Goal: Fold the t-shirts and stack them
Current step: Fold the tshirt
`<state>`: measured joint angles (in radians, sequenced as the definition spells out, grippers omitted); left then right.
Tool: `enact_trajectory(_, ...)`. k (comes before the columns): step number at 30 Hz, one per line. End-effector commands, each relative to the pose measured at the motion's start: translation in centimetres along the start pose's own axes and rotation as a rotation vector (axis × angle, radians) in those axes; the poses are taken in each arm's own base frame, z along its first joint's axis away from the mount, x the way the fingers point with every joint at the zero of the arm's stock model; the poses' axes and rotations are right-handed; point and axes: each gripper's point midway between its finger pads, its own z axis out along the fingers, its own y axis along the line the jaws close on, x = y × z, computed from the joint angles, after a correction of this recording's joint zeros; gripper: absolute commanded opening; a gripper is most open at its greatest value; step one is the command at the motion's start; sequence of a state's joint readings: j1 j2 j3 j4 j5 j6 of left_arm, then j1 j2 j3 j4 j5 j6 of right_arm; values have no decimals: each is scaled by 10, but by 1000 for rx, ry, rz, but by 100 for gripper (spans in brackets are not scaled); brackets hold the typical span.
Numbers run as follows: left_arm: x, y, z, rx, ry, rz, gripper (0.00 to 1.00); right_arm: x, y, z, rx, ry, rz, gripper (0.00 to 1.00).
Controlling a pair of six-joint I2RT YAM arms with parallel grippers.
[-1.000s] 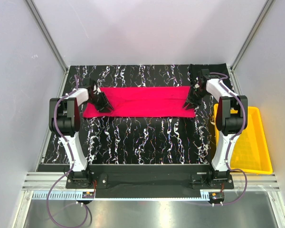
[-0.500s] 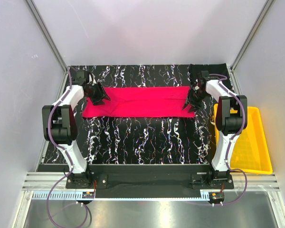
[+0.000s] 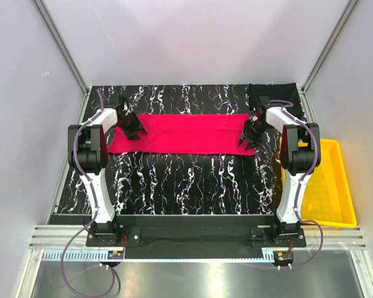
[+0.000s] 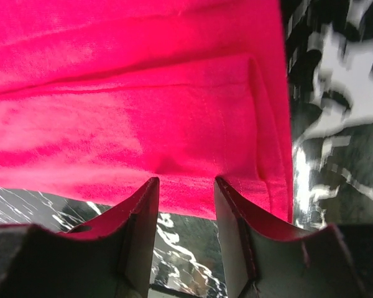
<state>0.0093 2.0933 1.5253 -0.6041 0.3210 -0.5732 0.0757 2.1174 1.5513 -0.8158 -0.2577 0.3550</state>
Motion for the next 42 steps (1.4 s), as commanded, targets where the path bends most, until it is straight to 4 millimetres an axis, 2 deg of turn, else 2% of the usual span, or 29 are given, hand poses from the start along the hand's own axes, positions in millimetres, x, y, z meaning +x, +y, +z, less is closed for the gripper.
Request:
enact_trajectory(1,-8,1,11,-12,-10,26,49,48,-17,5,80,93,-26,48)
enact_trajectory(2,-8,0,12,-8,-2,34,49,56,-19,4,82,102,-26,48)
enact_trajectory(3,-6,2,17,-6,13,35,49,75,-23,7,84,141,-20,48)
enact_trajectory(5,-8,-4,19,20,24,54,48,91,-15,2,62,142,-29,49)
enact_trajectory(6,-15,-8,18,30,15,85,48,109,-16,4,56,180,-24,49)
enact_trajectory(7,-15,-9,21,42,26,97,48,114,-10,-1,40,172,-21,49)
enact_trajectory(8,-17,-12,22,57,29,121,48,135,-5,2,33,212,-39,49)
enact_trajectory(9,-25,-23,19,92,17,140,47,143,1,1,23,219,-48,49)
enact_trajectory(11,-16,-38,32,137,58,196,47,163,21,-2,-18,228,-71,50)
enact_trajectory(12,-25,-50,32,167,43,221,47,175,21,0,-21,243,-70,50)
enact_trajectory(13,-26,-55,36,177,50,239,47,180,31,-1,-41,228,-68,50)
enact_trajectory(14,-18,-51,52,160,94,255,47,186,37,-1,-50,228,-76,50)
enact_trajectory(15,-29,-65,51,185,69,282,47,203,45,2,-58,254,-101,50)
enact_trajectory(16,-28,-72,54,214,90,284,47,207,53,4,-77,247,-93,50)
enact_trajectory(17,-22,-72,68,225,127,261,47,212,60,5,-87,252,-99,50)
enact_trajectory(18,-31,-88,66,265,104,279,47,224,68,8,-88,265,-131,50)
enact_trajectory(19,-32,-96,70,293,110,286,47,226,76,10,-96,257,-132,50)
enact_trajectory(20,-29,-97,83,298,124,290,48,230,83,11,-101,259,-143,50)
enact_trajectory(21,-41,-111,80,333,91,312,48,233,89,14,-109,262,-149,50)
enact_trajectory(24,-50,-136,88,444,84,316,48,253,114,21,-140,286,-184,50)
enact_trajectory(25,-54,-148,86,504,68,335,48,267,123,23,-145,300,-215,50)
enact_trajectory(28,-47,-163,88,589,74,333,48,287,145,31,-176,329,-249,50)
enact_trajectory(29,-48,-175,88,626,50,348,48,302,156,31,-194,348,-290,50)
enact_trajectory(30,-45,-175,92,631,54,345,48,310,159,37,-188,365,-302,50)
enact_trajectory(33,-42,-187,96,675,44,346,48,326,184,42,-225,398,-341,50)
enact_trajectory(37,-50,-194,99,711,19,360,48,327,216,46,-280,397,-349,51)
enact_trajectory(38,-51,-195,101,719,15,366,48,326,231,42,-315,403,-352,51)
enact_trajectory(39,-54,-199,98,731,0,381,48,330,234,48,-316,422,-346,51)
enact_trajectory(42,-60,-208,91,756,-44,424,50,334,260,44,-366,437,-355,51)
